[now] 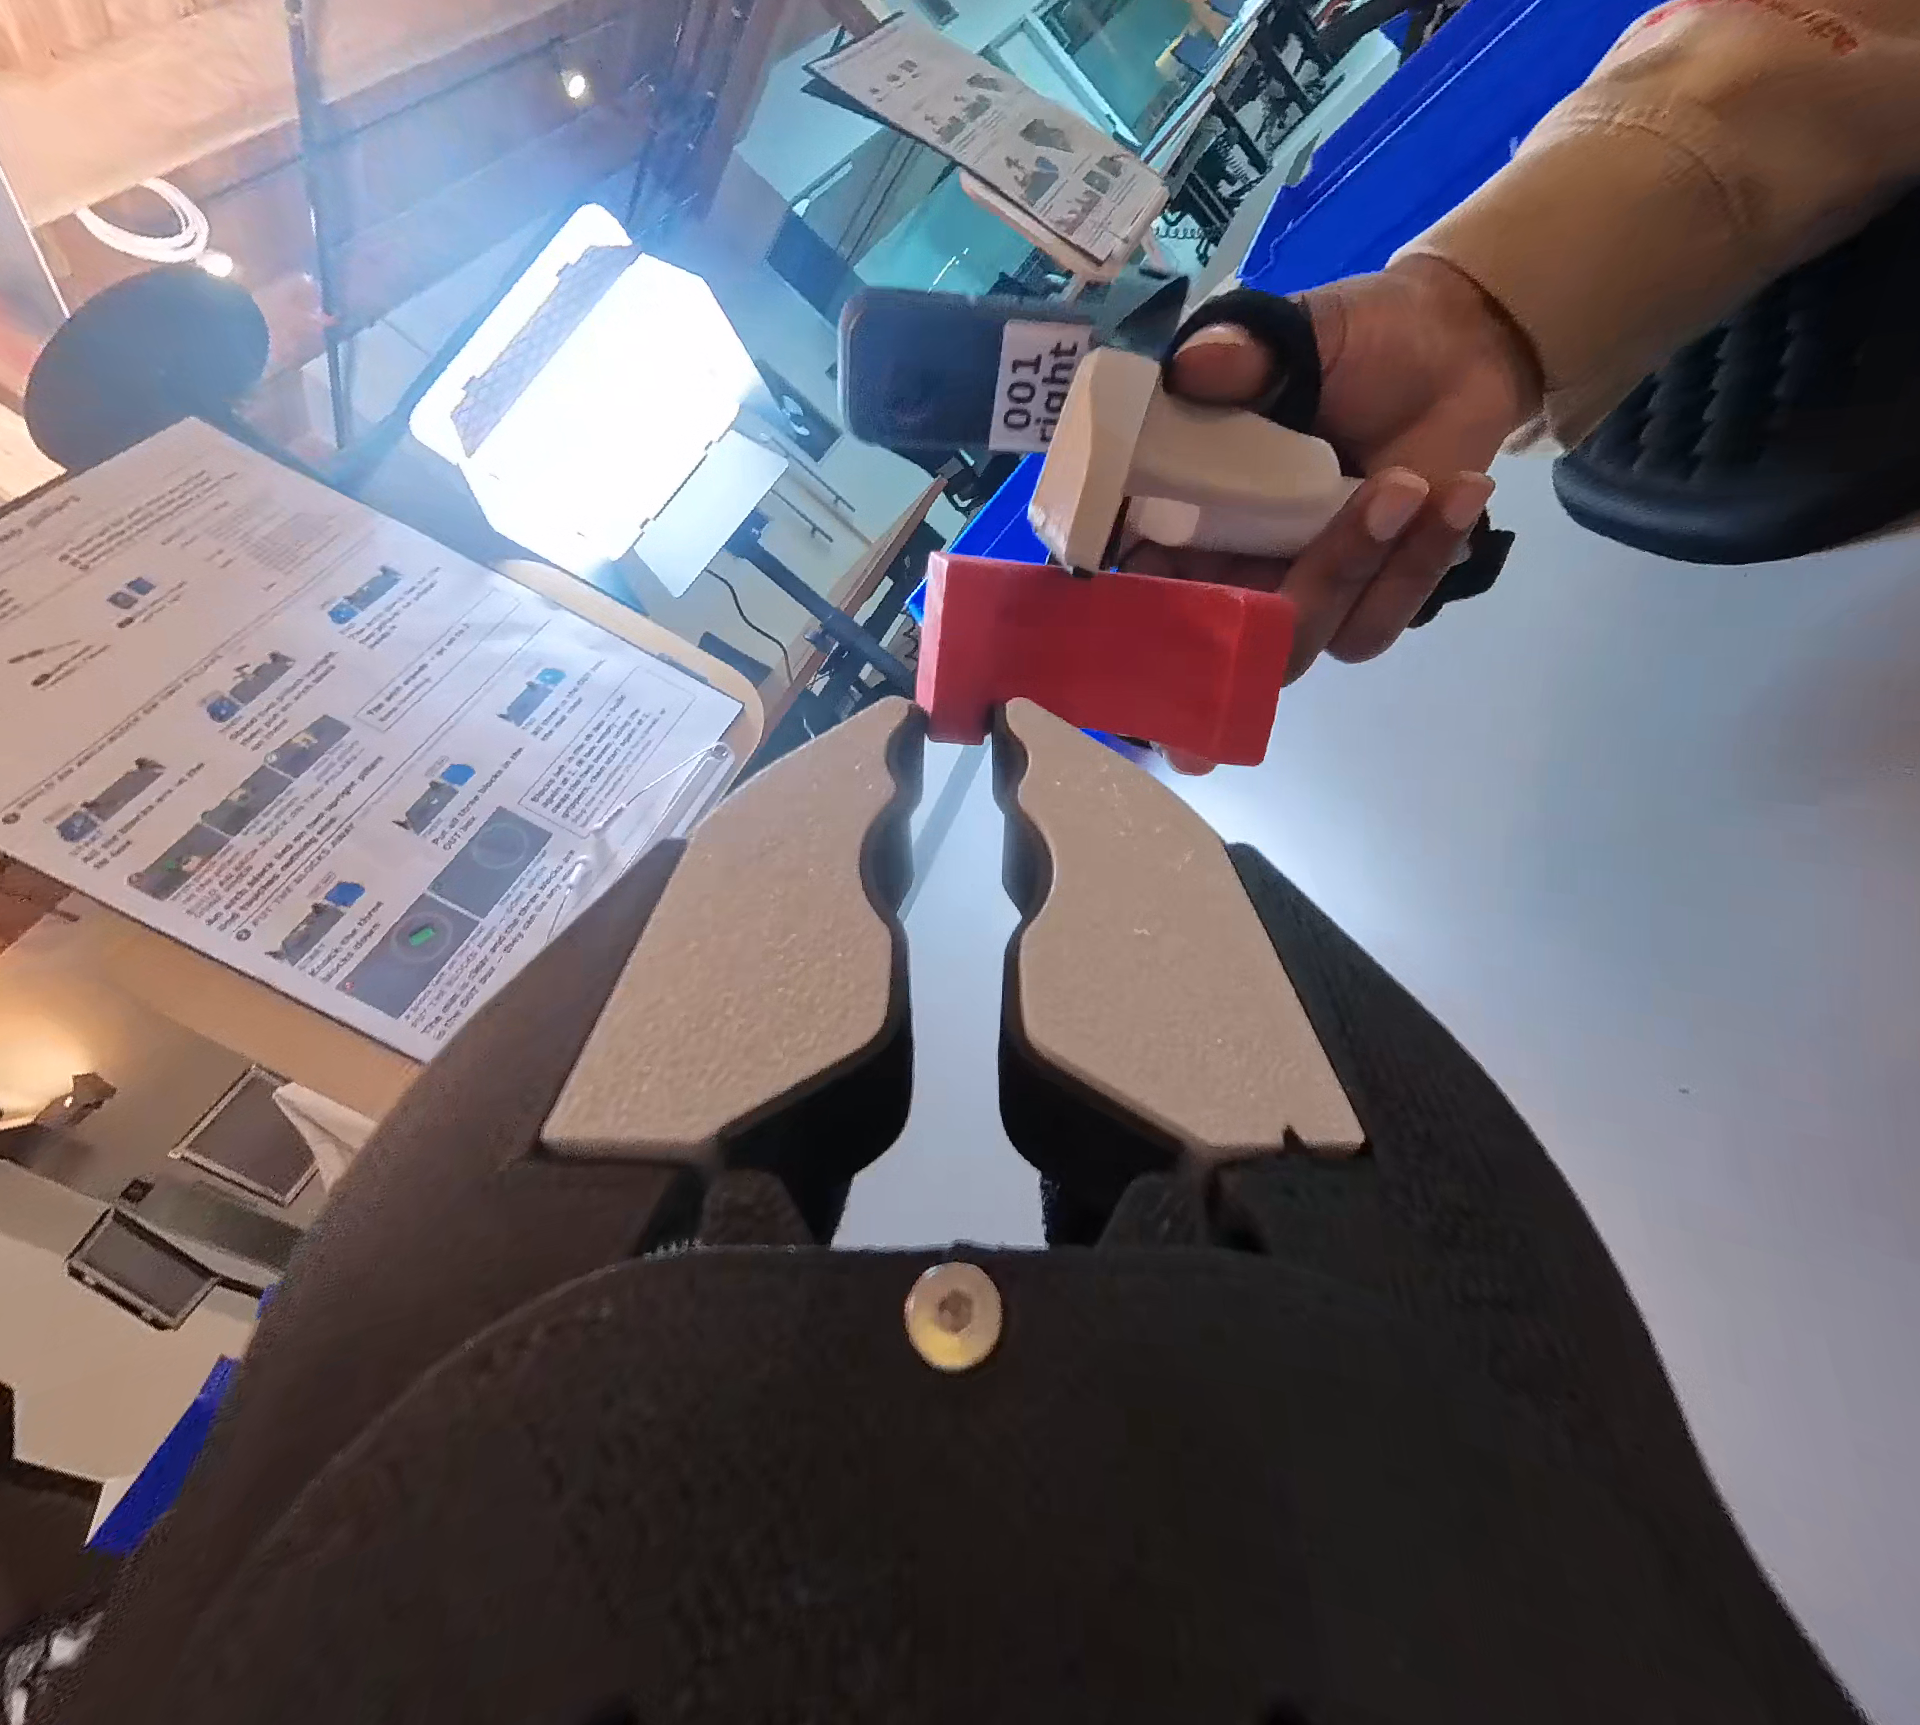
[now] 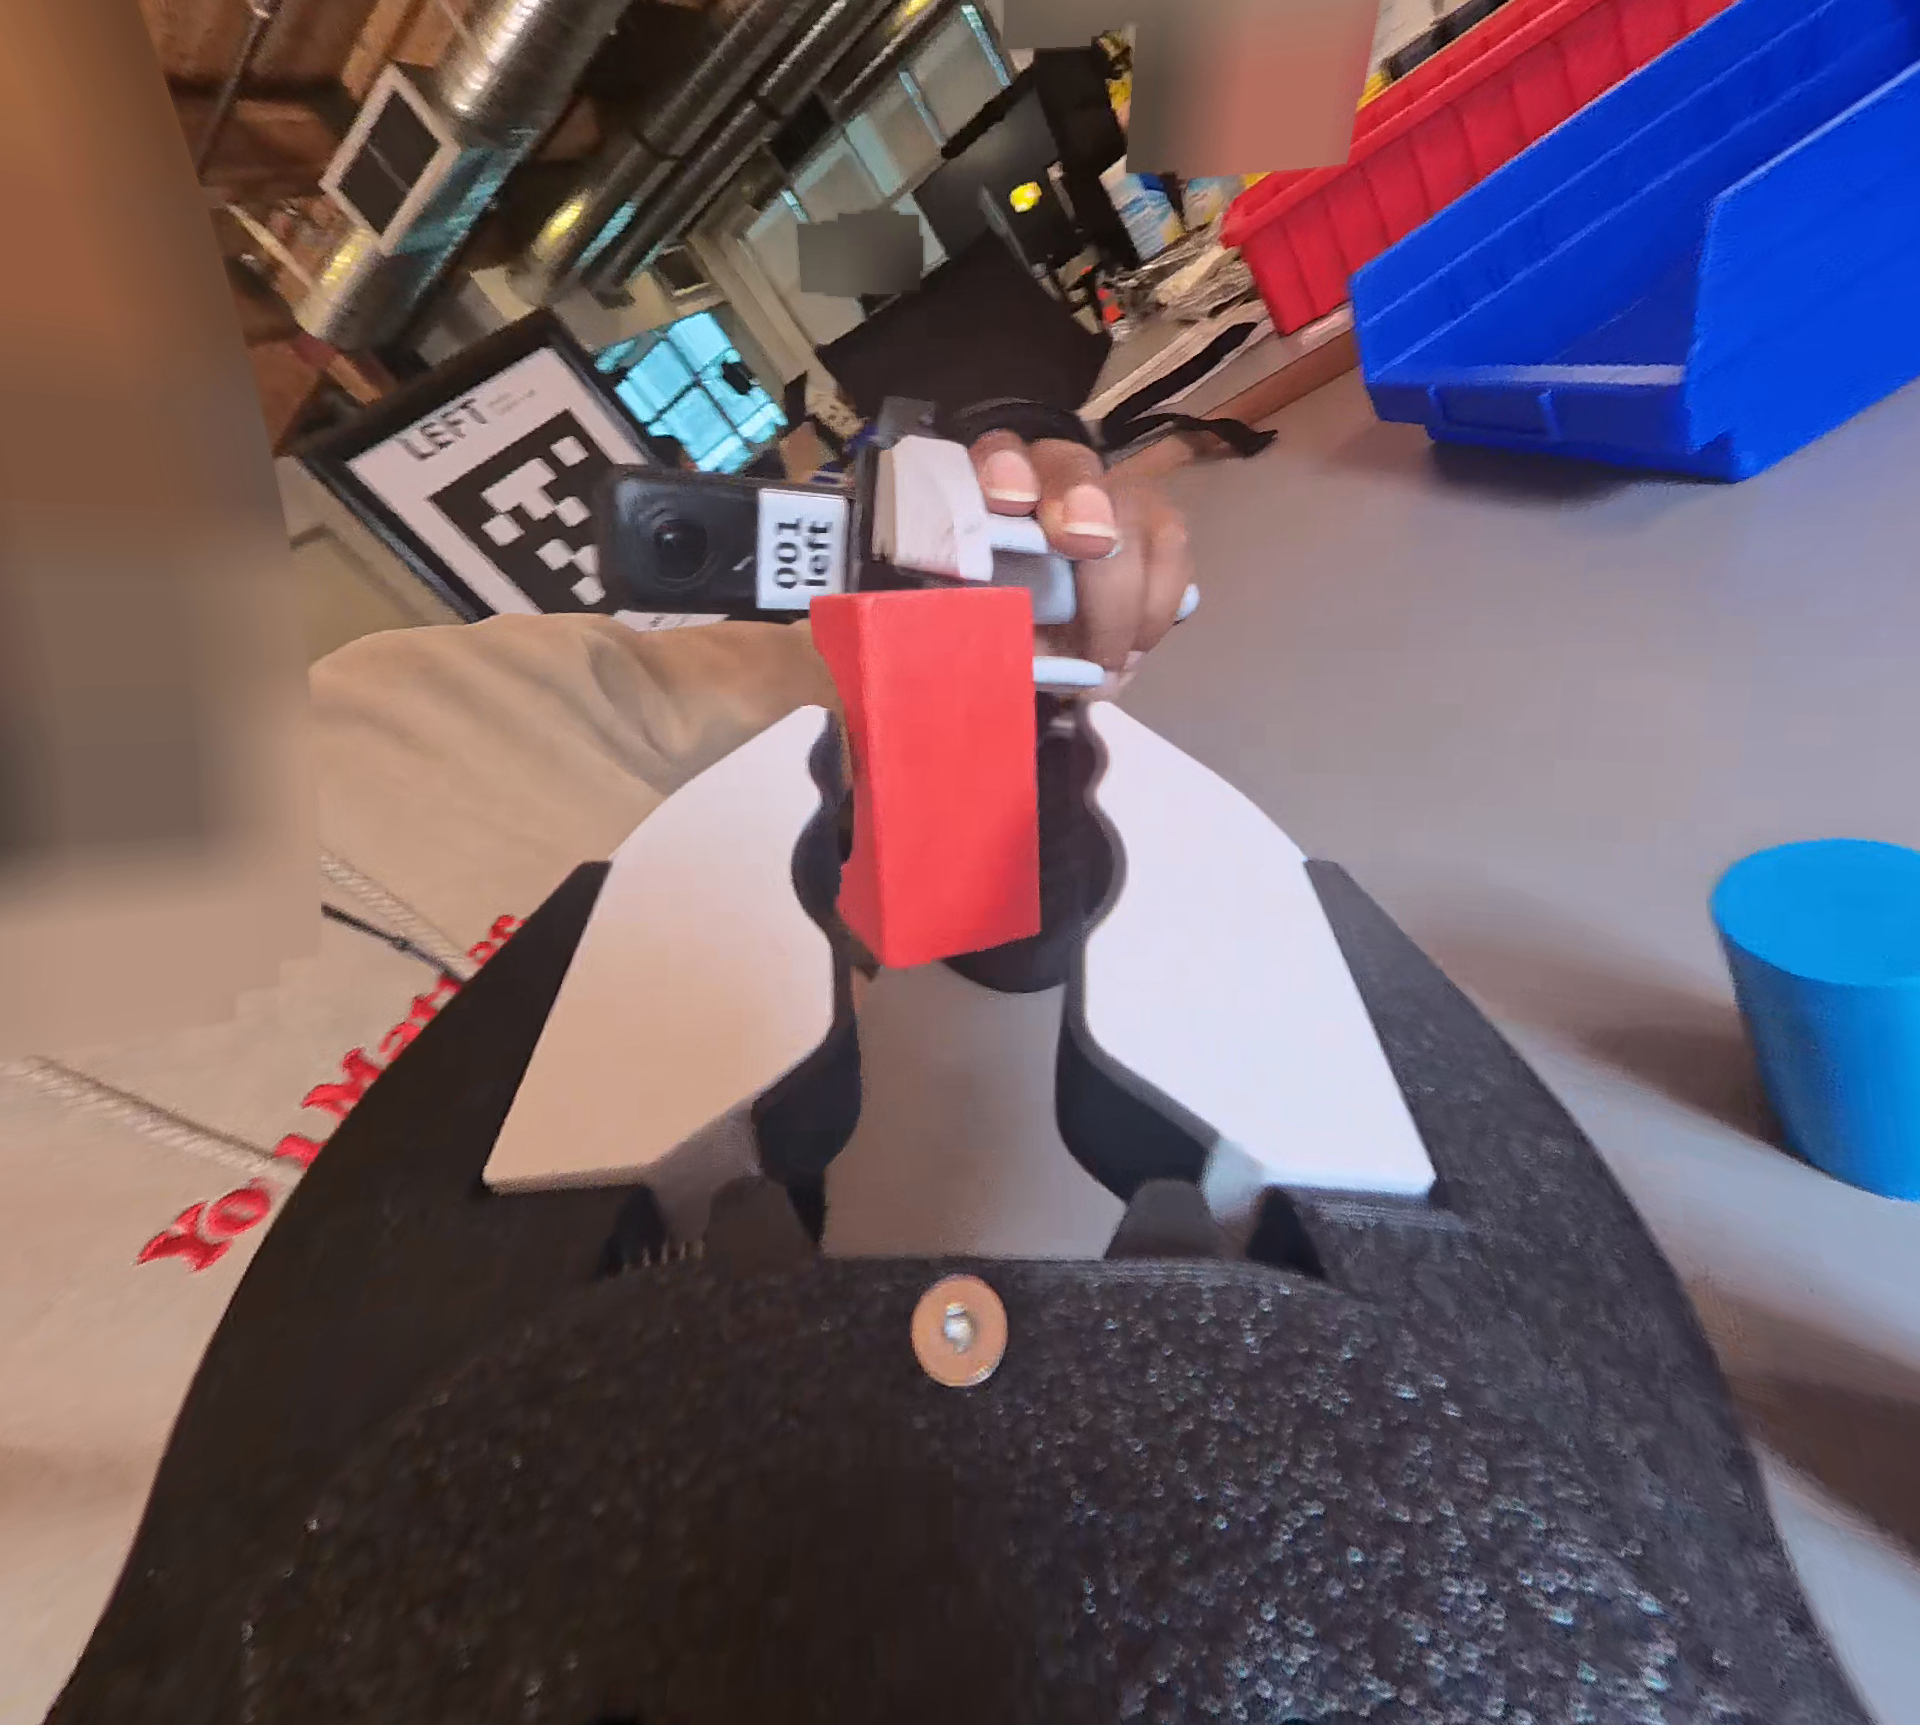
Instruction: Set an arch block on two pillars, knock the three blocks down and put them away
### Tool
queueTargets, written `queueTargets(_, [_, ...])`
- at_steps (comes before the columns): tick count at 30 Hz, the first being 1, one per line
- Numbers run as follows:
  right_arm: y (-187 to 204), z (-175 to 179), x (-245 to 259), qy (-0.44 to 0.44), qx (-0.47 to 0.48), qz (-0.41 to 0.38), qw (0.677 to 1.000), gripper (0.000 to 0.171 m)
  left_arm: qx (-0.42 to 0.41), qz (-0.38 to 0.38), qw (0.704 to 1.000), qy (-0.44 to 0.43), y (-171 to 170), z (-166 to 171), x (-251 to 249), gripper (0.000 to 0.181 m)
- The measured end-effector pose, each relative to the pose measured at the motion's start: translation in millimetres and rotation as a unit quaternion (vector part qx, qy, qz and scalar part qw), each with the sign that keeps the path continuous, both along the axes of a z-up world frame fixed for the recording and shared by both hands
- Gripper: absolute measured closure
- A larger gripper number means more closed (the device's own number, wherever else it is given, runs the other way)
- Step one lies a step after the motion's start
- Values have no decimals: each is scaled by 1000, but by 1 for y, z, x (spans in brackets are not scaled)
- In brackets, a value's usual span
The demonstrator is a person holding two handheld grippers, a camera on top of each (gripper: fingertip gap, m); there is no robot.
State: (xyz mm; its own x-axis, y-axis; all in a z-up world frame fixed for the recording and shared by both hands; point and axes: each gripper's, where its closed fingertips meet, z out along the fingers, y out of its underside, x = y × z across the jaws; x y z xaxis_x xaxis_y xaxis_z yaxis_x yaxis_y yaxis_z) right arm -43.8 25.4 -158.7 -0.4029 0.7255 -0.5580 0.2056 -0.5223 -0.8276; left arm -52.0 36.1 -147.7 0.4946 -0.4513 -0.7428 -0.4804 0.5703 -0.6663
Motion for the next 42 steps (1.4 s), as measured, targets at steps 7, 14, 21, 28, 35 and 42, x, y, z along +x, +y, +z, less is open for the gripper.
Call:
queueTargets(7, [-13, 9, 12, 36, -32, 60, 997, 132, 16, -17, 1000, -4, -7, 1, 5, 169])
queueTargets(14, [1, -6, 6, -4, 25, 13, 1000, 139, 9, 18, 1000, 7, 5, -9, 0, 169])
queueTargets(21, [56, -13, 9, -171, 287, -54, 941, 139, -84, 50, 994, -45, 27, -17, -13, 162])
queueTargets(28, [115, -45, 10, -376, 405, 9, 833, 139, -323, 66, 937, -116, 62, -75, -42, 154])
queueTargets(35, [122, -59, 11, -416, 411, 38, 810, 139, -408, 74, 906, -84, 71, -115, -36, 150])
queueTargets(42, [119, -54, 13, -414, 413, 37, 810, 139, -431, 86, 897, -41, 88, -130, -18, 158])
